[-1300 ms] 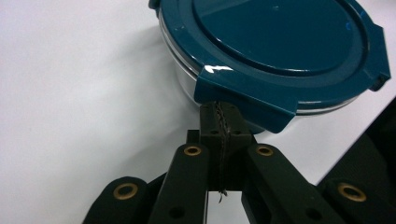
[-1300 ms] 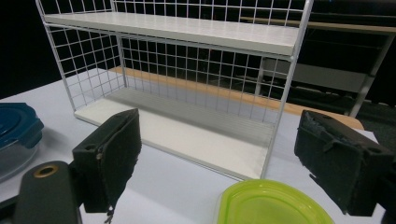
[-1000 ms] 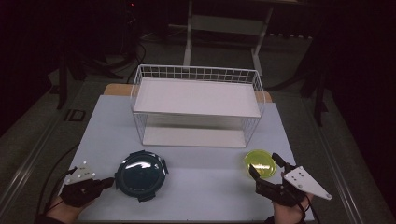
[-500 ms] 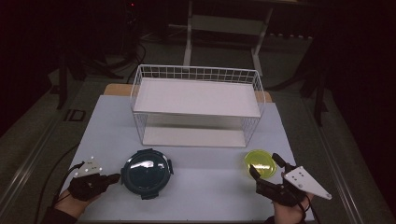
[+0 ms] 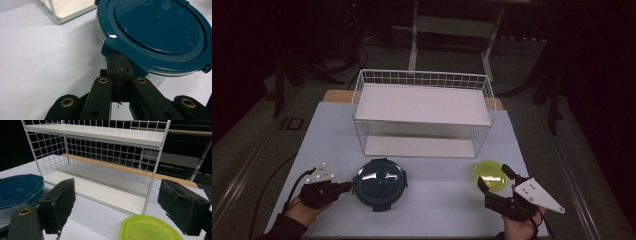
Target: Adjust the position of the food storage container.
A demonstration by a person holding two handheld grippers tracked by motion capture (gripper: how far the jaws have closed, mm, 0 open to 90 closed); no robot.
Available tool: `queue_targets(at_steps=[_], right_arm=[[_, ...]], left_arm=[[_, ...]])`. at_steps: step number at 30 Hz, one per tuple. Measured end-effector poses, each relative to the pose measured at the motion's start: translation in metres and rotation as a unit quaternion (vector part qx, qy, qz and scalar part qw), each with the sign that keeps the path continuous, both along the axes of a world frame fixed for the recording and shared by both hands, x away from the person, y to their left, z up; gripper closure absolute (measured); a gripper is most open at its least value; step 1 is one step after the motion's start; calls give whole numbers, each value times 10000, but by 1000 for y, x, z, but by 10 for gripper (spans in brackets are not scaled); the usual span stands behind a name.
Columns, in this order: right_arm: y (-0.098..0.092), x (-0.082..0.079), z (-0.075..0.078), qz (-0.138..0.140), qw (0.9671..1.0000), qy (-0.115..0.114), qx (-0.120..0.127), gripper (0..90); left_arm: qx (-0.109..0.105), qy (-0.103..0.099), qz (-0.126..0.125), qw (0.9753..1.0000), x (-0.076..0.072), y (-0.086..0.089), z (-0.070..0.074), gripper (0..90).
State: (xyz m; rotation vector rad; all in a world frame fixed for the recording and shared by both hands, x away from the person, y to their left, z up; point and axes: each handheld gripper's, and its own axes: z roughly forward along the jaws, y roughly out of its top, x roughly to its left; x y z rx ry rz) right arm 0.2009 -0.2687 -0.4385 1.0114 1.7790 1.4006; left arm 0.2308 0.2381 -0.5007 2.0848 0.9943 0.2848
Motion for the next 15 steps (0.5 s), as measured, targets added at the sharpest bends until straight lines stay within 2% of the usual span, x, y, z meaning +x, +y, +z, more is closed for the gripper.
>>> queue_targets(at_steps=[7,15], right_arm=[[0,0,0,9,10000,-12,10,145],[0,-1,0,37,10000,-43,24,149]], left_arm=[[16,3,-105,9999,11,-16,1,891],[-8,5,-188,9998,16,-33,0,891]])
